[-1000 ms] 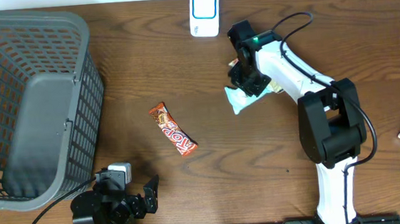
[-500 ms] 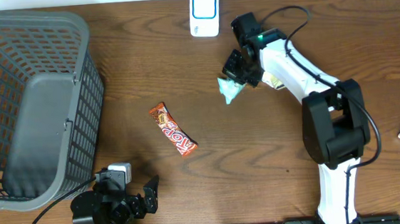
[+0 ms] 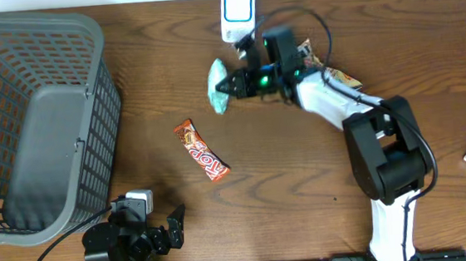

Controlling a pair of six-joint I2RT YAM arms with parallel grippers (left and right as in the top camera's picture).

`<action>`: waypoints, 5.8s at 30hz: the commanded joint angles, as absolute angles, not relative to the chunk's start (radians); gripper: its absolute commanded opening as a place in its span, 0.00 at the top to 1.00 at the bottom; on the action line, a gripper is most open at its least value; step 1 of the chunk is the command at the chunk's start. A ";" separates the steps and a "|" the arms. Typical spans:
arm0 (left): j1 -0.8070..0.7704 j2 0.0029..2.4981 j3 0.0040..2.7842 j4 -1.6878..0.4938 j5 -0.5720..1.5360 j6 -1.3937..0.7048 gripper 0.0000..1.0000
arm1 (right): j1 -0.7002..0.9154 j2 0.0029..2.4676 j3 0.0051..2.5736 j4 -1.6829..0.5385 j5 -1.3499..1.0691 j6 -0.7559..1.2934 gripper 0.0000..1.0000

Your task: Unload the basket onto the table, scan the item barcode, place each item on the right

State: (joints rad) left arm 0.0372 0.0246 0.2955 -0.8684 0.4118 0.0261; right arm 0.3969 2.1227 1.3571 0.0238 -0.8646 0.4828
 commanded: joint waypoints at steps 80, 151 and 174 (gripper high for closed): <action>0.034 0.023 0.297 -0.871 0.402 0.032 0.01 | 0.262 1.542 1.125 -0.441 -0.717 0.567 0.99; 0.034 0.023 0.297 -0.871 0.402 0.032 0.01 | 0.471 2.466 1.930 0.467 0.407 -0.760 0.99; 0.034 0.023 0.297 -0.871 0.402 0.032 0.01 | 0.449 2.358 1.946 0.353 1.141 -0.881 0.99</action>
